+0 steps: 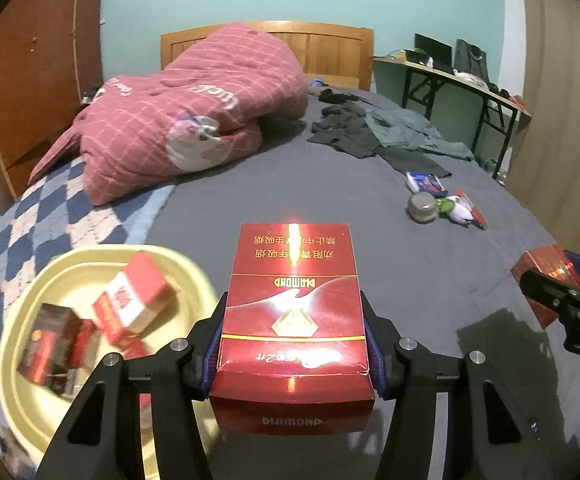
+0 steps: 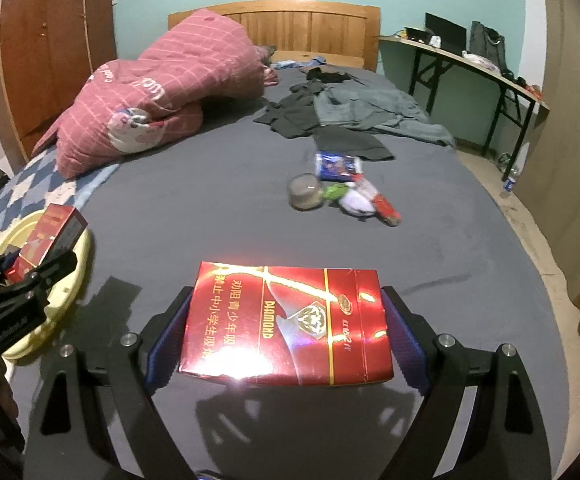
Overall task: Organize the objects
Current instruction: 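Carry the red Diamond packs over the yellow basin with both grippers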
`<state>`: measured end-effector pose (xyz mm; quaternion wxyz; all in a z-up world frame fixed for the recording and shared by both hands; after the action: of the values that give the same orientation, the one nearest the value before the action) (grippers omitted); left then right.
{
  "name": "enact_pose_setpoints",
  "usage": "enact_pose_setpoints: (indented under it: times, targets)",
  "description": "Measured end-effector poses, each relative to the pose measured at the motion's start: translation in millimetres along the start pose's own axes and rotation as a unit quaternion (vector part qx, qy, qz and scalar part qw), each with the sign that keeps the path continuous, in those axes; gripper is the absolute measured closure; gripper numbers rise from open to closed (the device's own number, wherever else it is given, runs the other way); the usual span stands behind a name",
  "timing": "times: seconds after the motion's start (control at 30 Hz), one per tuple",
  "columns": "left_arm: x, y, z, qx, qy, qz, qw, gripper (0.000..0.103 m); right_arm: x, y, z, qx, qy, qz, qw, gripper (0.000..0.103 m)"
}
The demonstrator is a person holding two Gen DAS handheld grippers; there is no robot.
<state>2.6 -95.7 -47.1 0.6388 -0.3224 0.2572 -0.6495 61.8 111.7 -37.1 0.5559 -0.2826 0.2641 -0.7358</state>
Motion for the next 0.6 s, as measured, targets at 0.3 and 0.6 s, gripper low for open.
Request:
enact_pose_setpoints:
  times: [0.3,0.6]
  targets:
    - [97.4,26.7,30.3,0.007,-0.059,0.028,0.9978,0.048,109.7,7.7,-10.3,0.013,-0.054,0.057,0.997,0.015]
    - [185.4,28.5,49.3,0.011,-0.111,0.06,0.992,0.048,224.9,24.4,-8.9,0.014,-0.115,0.132,0.984,0.015]
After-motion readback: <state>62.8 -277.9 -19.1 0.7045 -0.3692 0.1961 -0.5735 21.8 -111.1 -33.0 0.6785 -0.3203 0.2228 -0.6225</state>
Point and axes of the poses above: each gripper's, at about its wrist camera, not at the fingertips, and z roughly against the way its jaws point, x to its left, y to its underside, the point moved 6 cm from there along -z, roughly the way its jaws point, and after that the axes turned 11 degrees about -z, right-handed, at the moved point
